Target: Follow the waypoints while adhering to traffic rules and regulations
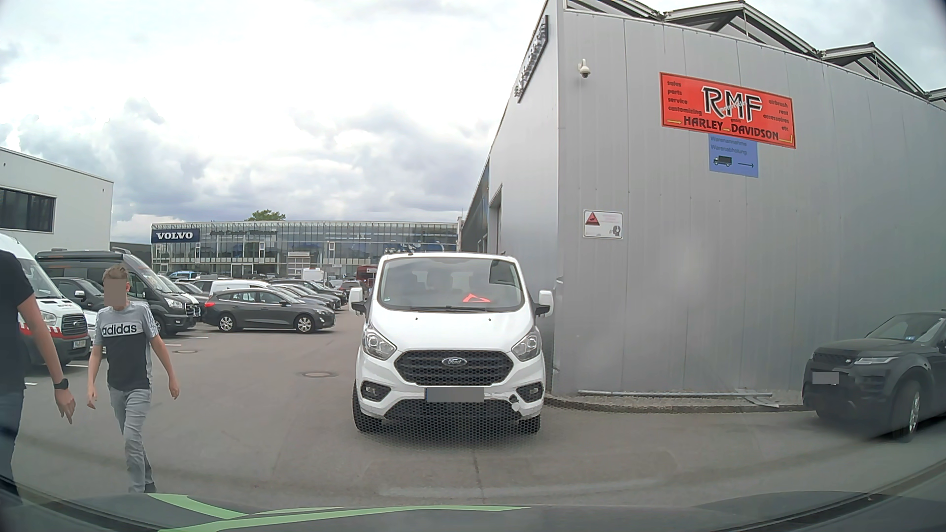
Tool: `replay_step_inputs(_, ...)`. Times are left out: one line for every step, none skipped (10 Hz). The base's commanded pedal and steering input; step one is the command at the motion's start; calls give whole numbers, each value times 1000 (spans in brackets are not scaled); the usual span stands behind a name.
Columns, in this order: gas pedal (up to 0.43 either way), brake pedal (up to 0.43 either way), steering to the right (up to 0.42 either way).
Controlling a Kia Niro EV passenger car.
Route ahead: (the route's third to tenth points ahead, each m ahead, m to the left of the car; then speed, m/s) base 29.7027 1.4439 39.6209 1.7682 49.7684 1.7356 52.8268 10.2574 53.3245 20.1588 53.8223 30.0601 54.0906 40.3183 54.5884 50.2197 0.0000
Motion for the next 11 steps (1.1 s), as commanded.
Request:
replay_step_inputs(0,524,-3)
replay_step_inputs(0,524,-3)
replay_step_inputs(0,524,-3)
replay_step_inputs(0,524,-3)
replay_step_inputs(0,524,-3)
replay_step_inputs(0,524,-3)
replay_step_inputs(0,524,-3)
replay_step_inputs(0,524,-3)
replay_step_inputs(0,524,-3)
replay_step_inputs(0,524,-3)
replay_step_inputs(0,524,-3)
